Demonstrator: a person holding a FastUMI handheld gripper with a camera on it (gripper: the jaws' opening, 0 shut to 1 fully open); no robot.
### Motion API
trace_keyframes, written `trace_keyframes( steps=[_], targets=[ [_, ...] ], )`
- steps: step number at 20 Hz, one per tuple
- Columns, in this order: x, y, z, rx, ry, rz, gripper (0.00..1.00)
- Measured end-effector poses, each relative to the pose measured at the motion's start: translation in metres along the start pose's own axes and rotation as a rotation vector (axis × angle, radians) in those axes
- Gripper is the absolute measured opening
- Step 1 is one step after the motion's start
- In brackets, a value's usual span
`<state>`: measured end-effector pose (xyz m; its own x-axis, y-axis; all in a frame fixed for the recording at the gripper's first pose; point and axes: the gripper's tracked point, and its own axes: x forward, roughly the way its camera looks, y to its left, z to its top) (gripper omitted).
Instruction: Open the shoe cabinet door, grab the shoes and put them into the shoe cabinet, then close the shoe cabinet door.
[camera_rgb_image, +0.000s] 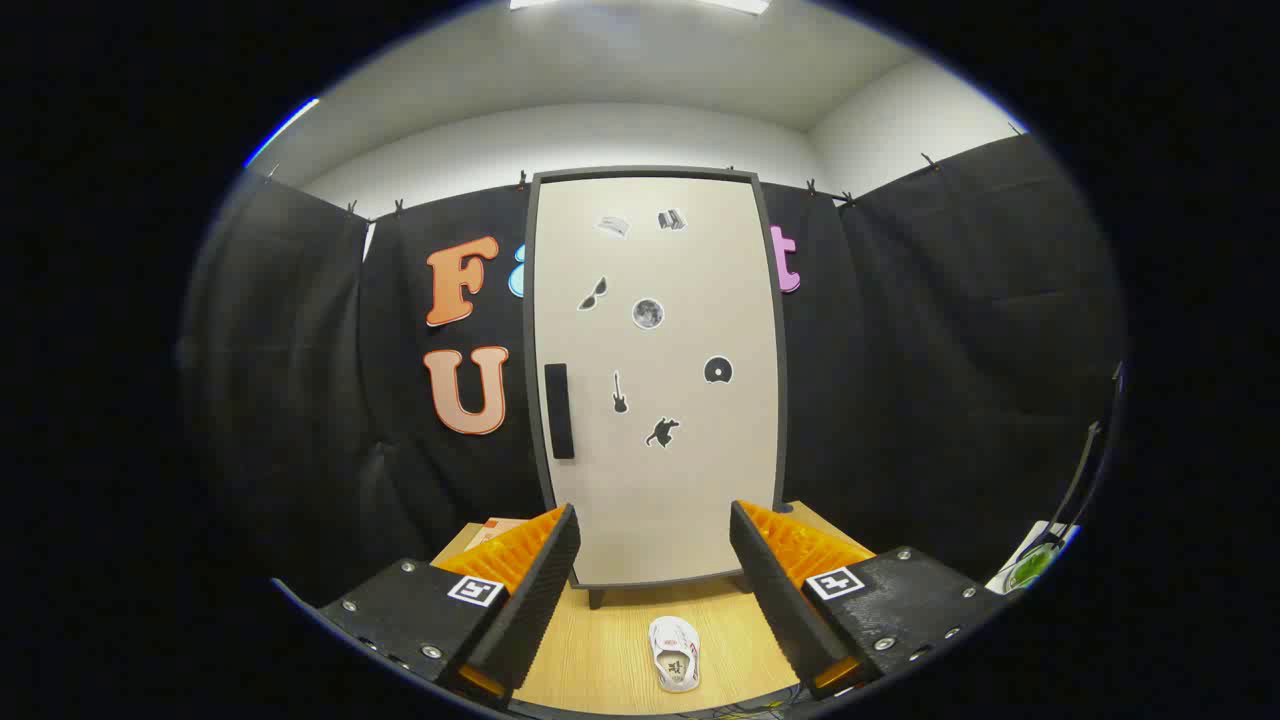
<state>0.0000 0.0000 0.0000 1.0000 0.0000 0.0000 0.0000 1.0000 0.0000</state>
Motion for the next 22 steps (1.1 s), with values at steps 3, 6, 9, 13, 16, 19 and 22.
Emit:
trace_keyframes(
  steps=[3,6,9,13,16,19,22],
  targets=[
    [0.0,-0.001,-0.002,-0.011,0.008,0.0,0.94],
    [0.0,-0.005,-0.004,-0.012,0.019,-0.006,0.94],
    [0.001,-0.007,-0.005,0.003,0.02,-0.006,0.94],
    [0.003,-0.007,-0.004,0.001,0.015,-0.002,0.94],
    [0.006,-0.003,-0.007,-0.003,0.024,0.006,0.94],
    [0.009,0.002,-0.01,-0.003,0.037,0.015,0.94],
    [0.017,0.008,-0.012,-0.007,0.044,0.025,0.94]
  ],
)
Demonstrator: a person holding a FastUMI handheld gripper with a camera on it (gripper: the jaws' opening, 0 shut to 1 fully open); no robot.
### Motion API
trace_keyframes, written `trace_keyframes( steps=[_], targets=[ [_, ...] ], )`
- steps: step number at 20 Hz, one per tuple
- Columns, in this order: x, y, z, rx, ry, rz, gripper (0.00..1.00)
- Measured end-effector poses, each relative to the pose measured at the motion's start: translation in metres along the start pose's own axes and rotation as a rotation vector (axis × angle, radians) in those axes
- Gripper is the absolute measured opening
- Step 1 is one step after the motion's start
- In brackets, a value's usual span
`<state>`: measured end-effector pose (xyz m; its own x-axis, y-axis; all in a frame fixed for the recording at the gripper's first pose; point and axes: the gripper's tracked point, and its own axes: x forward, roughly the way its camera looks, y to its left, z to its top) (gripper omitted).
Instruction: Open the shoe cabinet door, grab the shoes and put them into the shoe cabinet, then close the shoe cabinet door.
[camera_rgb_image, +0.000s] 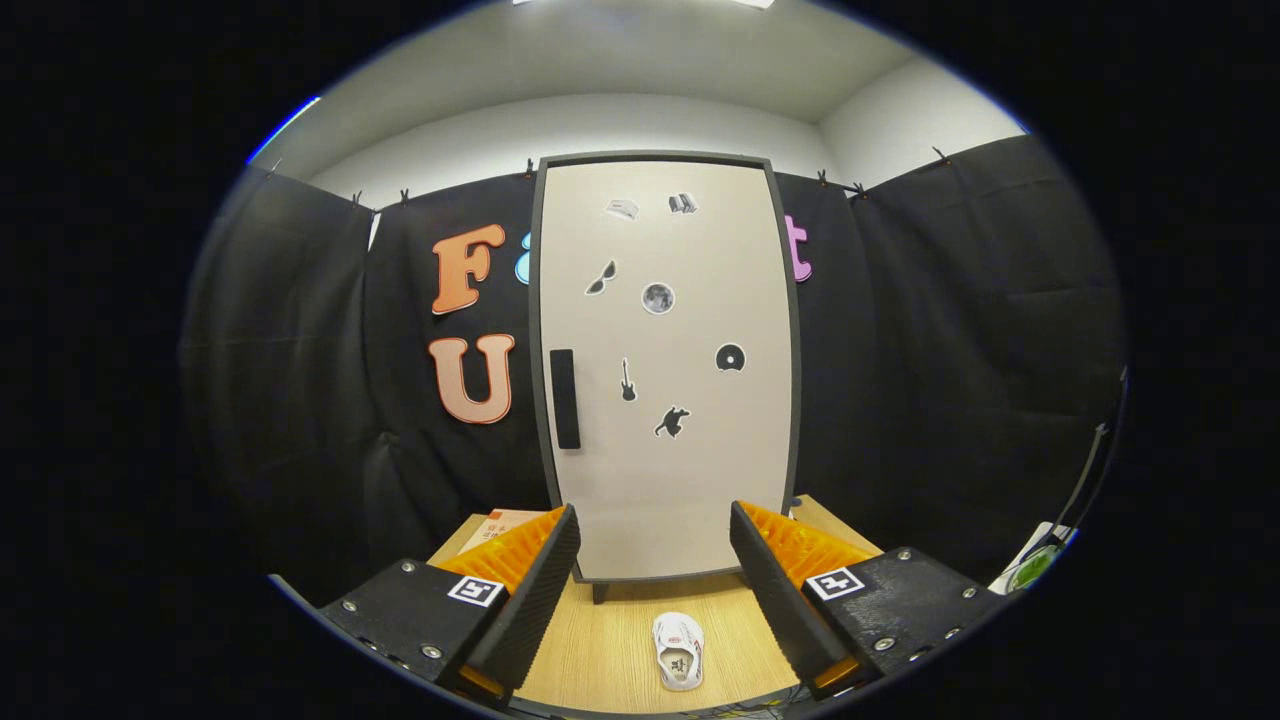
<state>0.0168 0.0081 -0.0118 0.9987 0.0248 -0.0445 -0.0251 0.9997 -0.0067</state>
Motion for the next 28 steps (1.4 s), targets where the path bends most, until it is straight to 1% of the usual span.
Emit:
trace_keyframes(
  steps=[5,10,15,21,28],
  targets=[
    [0.017,0.021,0.0,-0.01,0.009,0.032,0.94],
    [0.051,0.046,-0.002,-0.021,0.03,0.068,0.94],
    [0.099,0.077,0.007,-0.026,0.008,0.103,0.94],
    [0.163,0.105,0.022,-0.037,-0.027,0.116,0.94],
    [0.232,0.117,0.025,-0.052,-0.032,0.097,0.94]
  ],
)
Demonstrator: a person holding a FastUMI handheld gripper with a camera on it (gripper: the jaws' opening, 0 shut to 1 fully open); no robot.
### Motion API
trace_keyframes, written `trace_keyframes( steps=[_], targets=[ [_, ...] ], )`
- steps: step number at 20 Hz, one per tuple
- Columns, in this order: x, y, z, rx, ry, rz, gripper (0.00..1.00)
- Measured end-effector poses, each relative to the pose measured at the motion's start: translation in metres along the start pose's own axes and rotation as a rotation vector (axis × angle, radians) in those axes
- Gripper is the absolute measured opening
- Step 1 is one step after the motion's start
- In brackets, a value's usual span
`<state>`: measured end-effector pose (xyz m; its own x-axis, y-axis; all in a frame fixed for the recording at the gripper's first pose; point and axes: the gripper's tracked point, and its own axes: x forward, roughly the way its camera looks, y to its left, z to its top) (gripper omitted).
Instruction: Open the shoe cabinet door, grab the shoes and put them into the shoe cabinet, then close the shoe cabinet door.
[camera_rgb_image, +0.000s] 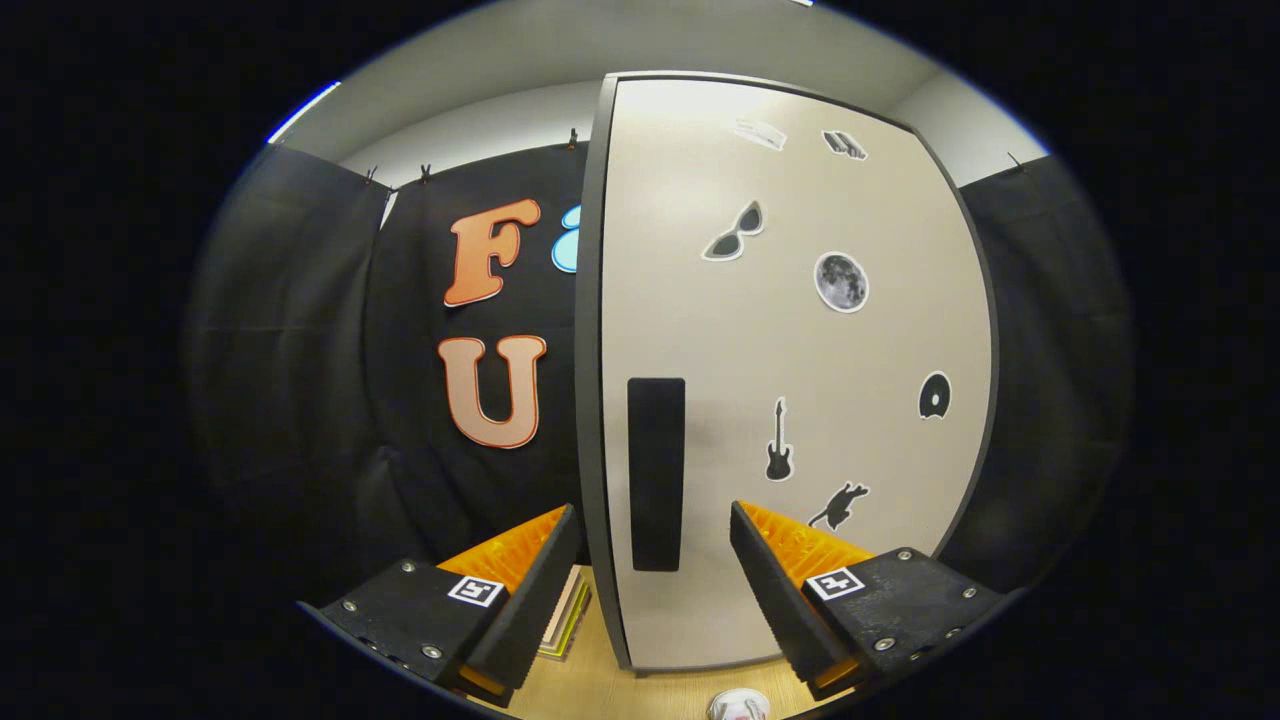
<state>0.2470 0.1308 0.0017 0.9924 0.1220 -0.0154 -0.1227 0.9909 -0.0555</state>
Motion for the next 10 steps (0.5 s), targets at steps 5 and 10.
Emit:
trace_keyframes(
  steps=[5,10],
  targets=[
    [0.033,-0.001,-0.001,0.012,-0.001,-0.011,0.94],
    [0.045,-0.005,0.0,0.011,-0.001,-0.035,0.69]
  ],
)
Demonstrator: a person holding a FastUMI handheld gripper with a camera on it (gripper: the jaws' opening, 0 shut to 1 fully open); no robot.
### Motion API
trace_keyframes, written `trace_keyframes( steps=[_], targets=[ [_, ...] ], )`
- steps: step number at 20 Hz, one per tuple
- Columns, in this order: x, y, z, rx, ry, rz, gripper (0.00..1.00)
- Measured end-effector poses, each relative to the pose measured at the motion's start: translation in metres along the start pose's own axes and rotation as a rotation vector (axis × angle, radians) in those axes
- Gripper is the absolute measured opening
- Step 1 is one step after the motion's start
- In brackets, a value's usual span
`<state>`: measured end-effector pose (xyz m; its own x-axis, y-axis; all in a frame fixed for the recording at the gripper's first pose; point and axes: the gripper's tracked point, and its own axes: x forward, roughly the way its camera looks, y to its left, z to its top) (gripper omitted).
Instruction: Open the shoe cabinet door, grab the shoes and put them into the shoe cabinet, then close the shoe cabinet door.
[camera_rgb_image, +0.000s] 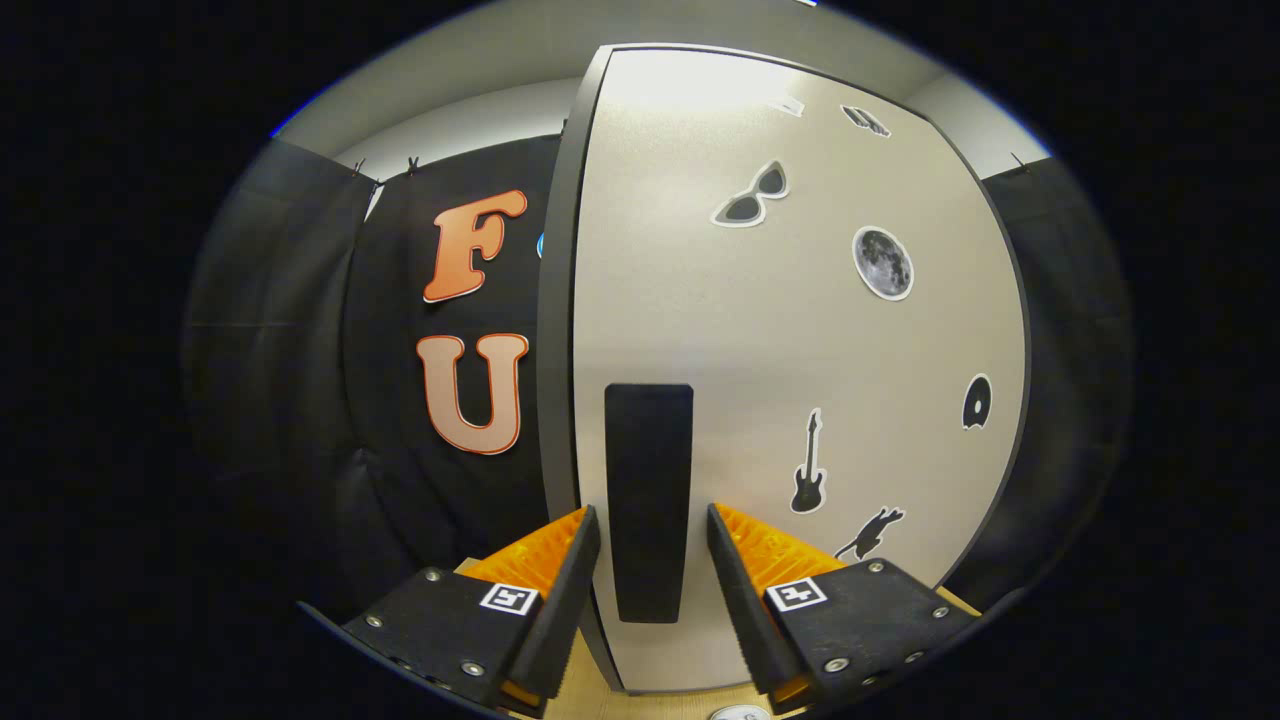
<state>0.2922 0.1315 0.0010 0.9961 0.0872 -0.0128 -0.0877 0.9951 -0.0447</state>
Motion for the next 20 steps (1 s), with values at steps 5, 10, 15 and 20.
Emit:
trace_keyframes(
  steps=[5,10,15,20],
  targets=[
    [-0.004,0.003,0.0,0.021,0.011,0.006,0.36],
    [-0.014,0.002,-0.001,0.029,0.028,0.026,0.32],
    [-0.039,-0.003,-0.002,0.024,0.043,0.044,0.28],
    [-0.068,-0.022,-0.004,0.055,0.028,0.061,0.25]
  ],
)
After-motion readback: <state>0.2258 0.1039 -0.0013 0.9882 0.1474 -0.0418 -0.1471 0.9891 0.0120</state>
